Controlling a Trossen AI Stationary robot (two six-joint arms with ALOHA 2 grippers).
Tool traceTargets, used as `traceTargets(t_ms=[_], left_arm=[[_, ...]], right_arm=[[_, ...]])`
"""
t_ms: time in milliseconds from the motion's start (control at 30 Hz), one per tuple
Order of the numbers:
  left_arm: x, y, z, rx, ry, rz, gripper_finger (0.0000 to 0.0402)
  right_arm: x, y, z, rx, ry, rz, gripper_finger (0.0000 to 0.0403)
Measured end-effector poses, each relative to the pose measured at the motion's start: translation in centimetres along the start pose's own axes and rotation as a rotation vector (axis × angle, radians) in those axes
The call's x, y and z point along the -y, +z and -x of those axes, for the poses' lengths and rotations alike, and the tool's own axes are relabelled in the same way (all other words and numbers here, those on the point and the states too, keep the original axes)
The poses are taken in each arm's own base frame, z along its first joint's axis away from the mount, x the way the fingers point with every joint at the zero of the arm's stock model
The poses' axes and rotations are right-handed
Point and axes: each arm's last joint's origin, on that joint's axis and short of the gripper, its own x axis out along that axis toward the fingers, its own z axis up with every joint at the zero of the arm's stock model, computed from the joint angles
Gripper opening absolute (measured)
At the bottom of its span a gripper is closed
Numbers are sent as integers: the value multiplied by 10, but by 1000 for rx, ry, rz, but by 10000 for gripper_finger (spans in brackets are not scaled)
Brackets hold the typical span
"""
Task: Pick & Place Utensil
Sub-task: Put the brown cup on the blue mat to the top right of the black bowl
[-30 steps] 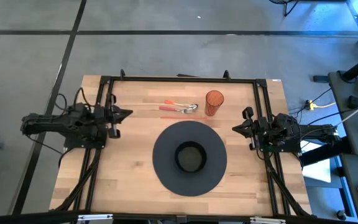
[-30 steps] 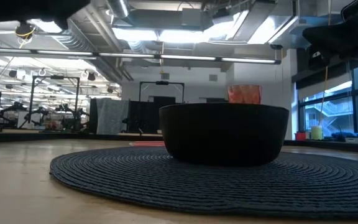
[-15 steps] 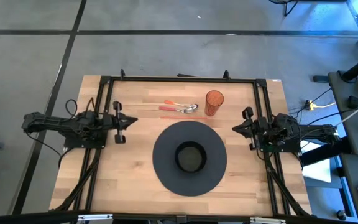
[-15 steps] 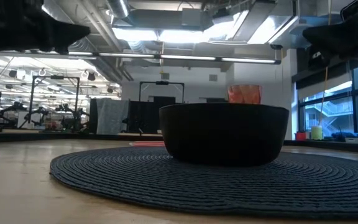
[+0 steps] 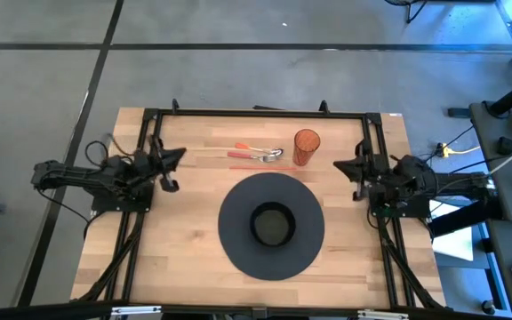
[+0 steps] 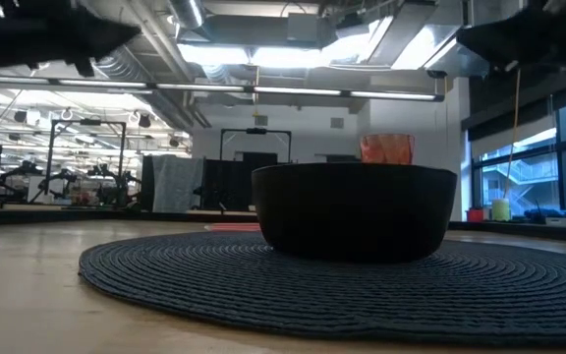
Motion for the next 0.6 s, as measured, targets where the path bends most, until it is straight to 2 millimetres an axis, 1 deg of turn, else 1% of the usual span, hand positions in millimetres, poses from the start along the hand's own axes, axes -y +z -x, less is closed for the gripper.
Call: traceTargets(t_ms=[33,133,267,333,467,600], left_arm=[[0,3,0,28,-3,13,2],[1,3,0,41,-48,14,2],[3,0,0,9,-80,-10,3],[3,-2,0,-8,-79,-3,5],[3,-4,0,-26,-80,-9,5],[2,-4,0,-27,-46,-74,2]], right_arm=[[0,6,-5,-24,-12,5,3],[-3,25,-22,-105,-50,7,4],[-5,56,-46,-243,-140,1,4],[-5,68,-56,-339,-179,20,4],[-6,88,-70,-526,-276,45,4],[-7,114,-82,-644,-267,135,11]])
